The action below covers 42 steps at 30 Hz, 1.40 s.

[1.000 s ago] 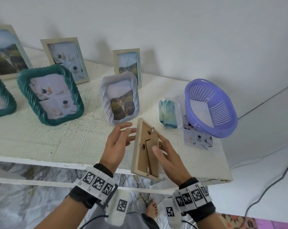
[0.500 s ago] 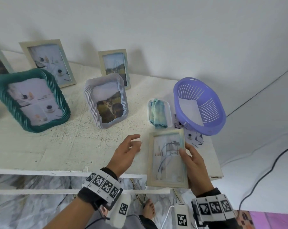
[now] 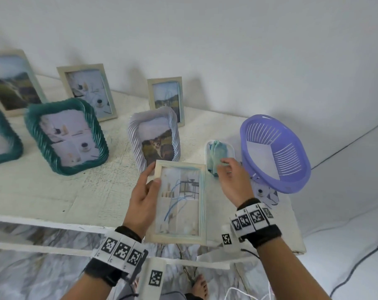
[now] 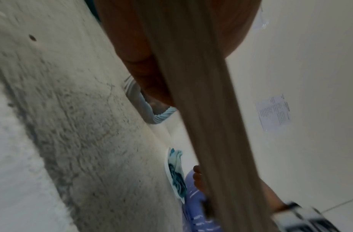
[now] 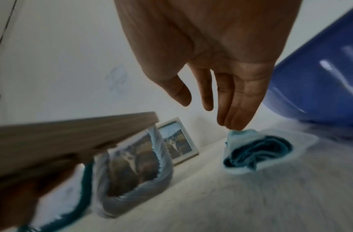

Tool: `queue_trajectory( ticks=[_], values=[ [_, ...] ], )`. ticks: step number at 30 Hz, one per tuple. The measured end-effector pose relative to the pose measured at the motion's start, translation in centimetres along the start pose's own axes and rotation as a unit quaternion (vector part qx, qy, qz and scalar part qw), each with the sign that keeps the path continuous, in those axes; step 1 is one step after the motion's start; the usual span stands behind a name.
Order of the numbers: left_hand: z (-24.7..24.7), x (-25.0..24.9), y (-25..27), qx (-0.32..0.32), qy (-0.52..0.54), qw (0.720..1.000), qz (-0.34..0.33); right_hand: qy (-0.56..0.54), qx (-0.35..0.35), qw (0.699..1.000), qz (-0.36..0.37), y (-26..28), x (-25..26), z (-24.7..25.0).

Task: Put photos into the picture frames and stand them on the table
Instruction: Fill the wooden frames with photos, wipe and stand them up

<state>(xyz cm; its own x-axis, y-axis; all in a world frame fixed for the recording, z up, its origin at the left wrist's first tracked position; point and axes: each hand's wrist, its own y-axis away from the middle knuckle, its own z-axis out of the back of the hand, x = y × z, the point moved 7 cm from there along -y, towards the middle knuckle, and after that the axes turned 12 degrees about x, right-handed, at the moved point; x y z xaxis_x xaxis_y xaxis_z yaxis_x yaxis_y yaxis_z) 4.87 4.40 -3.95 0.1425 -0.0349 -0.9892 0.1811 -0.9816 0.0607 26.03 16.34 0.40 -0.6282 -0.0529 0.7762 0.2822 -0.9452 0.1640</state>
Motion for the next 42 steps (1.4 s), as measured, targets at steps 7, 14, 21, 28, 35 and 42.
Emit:
queue_trajectory(
  ticks=[7,14,21,28,35,42],
  values=[
    [2.0,-0.8,1.9,-0.017,-0.016,1.0,0.001,0.333,0.029,0.935,-0.117,-10.9,-1.3,-1.3],
    [3.7,0.1,2.5,-0.03,-0.004,0.999,0.009,0.35,0.028,0.919,-0.178,-13.2,-3.0,-2.6],
    [4.1,-0.2,2.4,-0.028,0.007,1.0,0.007,0.271,0.008,0.949,-0.158,-13.4,-3.1,-1.4],
    [3.9,-0.1,1.7,-0.021,-0.022,1.0,-0.006,0.14,-0.055,0.987,0.05,-3.8,4.4,-0.5],
    [2.8,-1.1,1.0,-0.001,-0.026,0.999,-0.034,0.191,0.032,0.956,0.22,6.2,9.5,-6.7],
    [2.7,-2.2,0.8,0.002,-0.031,0.997,-0.064,0.231,0.072,0.946,0.214,7.5,9.2,-10.1]
  ],
)
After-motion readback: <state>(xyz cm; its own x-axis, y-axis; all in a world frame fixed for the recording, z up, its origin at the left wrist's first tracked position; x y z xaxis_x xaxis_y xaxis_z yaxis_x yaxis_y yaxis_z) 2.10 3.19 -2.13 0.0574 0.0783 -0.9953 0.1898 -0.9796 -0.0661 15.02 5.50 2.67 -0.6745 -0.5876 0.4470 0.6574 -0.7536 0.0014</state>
